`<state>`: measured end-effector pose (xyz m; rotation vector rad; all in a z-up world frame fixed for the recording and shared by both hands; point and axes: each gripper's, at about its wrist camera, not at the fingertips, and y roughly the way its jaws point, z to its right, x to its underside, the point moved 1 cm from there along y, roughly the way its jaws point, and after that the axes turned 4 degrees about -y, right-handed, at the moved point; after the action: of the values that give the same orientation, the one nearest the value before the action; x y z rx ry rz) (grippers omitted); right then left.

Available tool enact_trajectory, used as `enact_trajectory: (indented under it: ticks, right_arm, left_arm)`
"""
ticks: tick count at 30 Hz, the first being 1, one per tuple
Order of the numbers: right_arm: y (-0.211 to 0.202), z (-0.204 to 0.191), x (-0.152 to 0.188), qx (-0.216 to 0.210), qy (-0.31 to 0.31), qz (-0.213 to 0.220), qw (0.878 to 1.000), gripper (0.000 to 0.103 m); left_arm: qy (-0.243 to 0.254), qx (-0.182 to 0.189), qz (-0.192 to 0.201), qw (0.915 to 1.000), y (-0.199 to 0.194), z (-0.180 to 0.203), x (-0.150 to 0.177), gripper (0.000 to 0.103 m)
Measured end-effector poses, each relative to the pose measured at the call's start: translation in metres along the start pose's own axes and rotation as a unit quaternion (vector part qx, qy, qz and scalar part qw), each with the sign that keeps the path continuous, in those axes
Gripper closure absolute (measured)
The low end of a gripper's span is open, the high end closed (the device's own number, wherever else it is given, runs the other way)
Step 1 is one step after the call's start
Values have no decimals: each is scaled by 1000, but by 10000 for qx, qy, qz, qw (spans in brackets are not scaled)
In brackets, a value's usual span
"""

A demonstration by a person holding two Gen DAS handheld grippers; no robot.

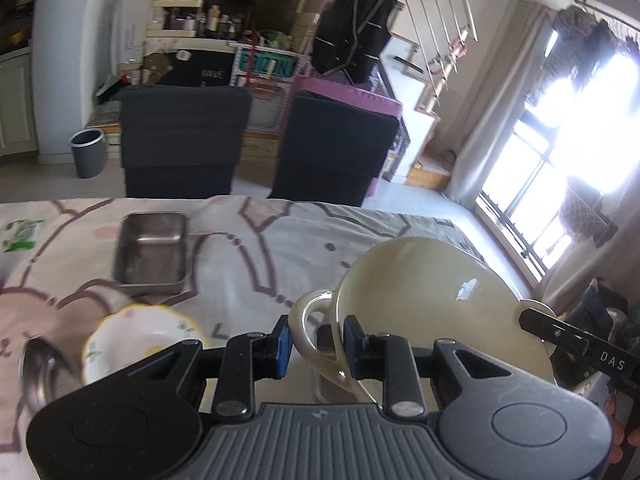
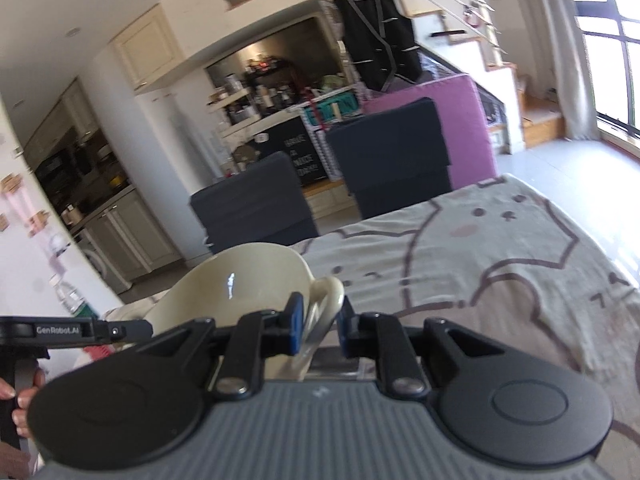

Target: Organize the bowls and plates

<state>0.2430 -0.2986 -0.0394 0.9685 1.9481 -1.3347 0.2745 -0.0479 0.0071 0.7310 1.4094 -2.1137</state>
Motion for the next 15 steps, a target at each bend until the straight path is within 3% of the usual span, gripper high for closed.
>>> enact_trajectory:
  ticks: [15]
  right_arm:
    - [-20, -54, 21, -614, -709, 91, 9955, 82]
  left_arm:
    - [-473, -176, 471, 9976, -82, -69, 52, 75]
